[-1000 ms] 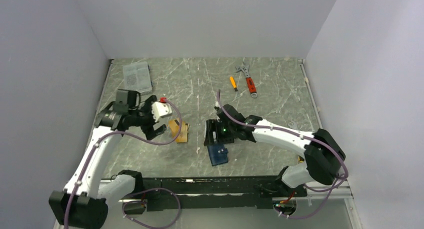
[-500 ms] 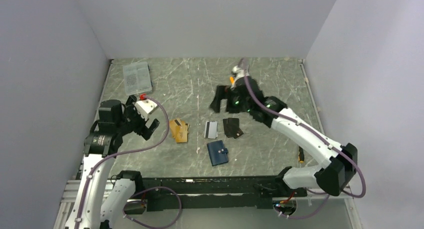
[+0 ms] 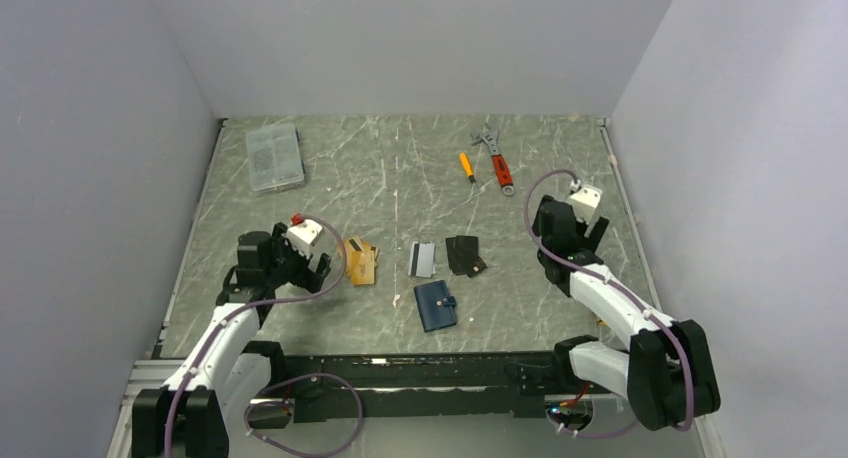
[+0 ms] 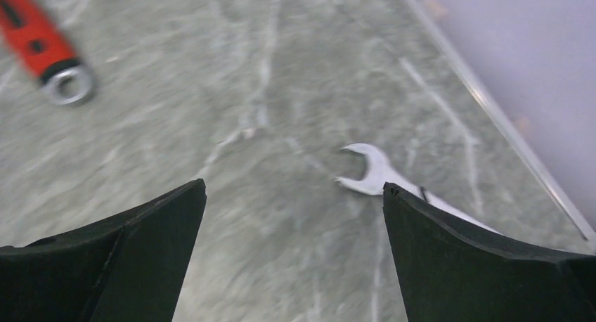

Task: Put the credit cards into the card holder
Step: Reset both arms

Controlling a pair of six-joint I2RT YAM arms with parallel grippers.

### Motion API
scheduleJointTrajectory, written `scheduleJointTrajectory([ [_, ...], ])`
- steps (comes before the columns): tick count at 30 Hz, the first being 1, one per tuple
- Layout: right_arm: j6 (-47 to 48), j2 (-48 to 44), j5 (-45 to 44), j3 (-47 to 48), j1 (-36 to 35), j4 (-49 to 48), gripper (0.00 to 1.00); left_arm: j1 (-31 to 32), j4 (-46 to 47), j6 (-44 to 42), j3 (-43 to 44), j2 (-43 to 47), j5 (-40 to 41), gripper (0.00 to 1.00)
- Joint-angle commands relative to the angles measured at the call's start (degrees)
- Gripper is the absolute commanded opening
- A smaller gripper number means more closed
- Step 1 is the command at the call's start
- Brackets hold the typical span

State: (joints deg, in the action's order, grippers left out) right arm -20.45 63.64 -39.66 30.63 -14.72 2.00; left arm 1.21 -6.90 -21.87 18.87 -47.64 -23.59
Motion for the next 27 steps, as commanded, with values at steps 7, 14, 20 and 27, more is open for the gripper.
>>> scheduleJointTrajectory([
  [7, 10.08, 1.84, -8.6, -17.54, 6.71, -46.64, 1.0, -0.74, 37.44, 2.59, -9.67, -3.29, 1.82, 0.99],
  [14, 9.37, 6.27, -5.93, -20.08, 8.11, -55.89, 1.0, -2.97, 47.86, 4.86, -10.49, -7.91, 2.74, 0.99],
  [20, 11.65, 14.28, 0.28, -17.91, 8.4, -62.14, 1.0, -4.37, 56.08, 7.28, -10.14, -13.09, 4.95, 0.99],
  [27, 17.11, 18.73, 11.09, -15.87, 8.44, -63.63, 1.0, -7.08, 63.68, 11.66, -7.44, -22.87, 2.43, 0.99],
])
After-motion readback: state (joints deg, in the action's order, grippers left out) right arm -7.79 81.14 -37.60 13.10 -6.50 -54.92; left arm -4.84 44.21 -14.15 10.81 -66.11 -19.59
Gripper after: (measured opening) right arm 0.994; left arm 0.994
